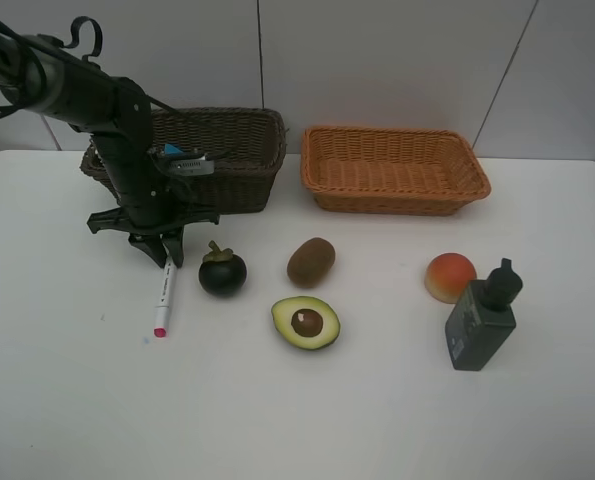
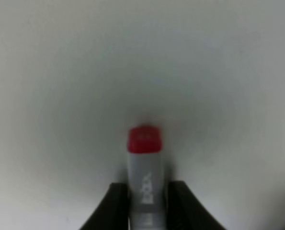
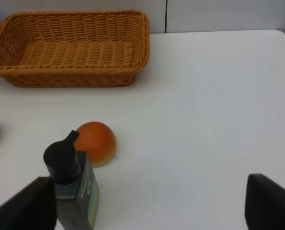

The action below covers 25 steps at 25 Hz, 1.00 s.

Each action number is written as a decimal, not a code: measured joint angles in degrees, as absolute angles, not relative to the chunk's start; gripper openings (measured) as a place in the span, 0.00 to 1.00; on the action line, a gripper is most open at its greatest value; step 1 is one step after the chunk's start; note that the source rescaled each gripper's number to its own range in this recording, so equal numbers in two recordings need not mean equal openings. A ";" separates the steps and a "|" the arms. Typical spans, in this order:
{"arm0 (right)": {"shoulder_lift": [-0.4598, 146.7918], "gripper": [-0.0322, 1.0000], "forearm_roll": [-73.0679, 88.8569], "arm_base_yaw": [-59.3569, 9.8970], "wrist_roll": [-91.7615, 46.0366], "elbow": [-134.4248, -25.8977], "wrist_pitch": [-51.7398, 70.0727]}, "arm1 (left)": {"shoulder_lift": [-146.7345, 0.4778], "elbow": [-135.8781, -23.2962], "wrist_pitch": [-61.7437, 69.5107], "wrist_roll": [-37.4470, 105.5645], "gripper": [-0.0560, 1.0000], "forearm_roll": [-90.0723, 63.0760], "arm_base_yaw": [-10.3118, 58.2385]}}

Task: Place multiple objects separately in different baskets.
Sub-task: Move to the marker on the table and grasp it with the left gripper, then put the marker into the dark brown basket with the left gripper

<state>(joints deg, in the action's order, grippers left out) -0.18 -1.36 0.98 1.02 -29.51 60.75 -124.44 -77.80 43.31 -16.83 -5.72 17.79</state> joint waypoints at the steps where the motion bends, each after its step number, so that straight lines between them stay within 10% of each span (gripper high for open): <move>1: -0.18 1.00 -1.36 0.98 1.02 -29.51 60.75 | -124.44 -77.87 43.42 -16.66 0.05 -5.72 17.79; 25: -0.18 1.00 -1.36 0.98 1.02 -29.51 60.75 | -124.26 -110.54 52.02 -14.74 0.05 -6.40 11.55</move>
<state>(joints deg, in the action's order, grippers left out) -0.18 -1.36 0.98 1.02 -29.51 60.75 -124.26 -110.54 52.02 -14.74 -6.40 11.55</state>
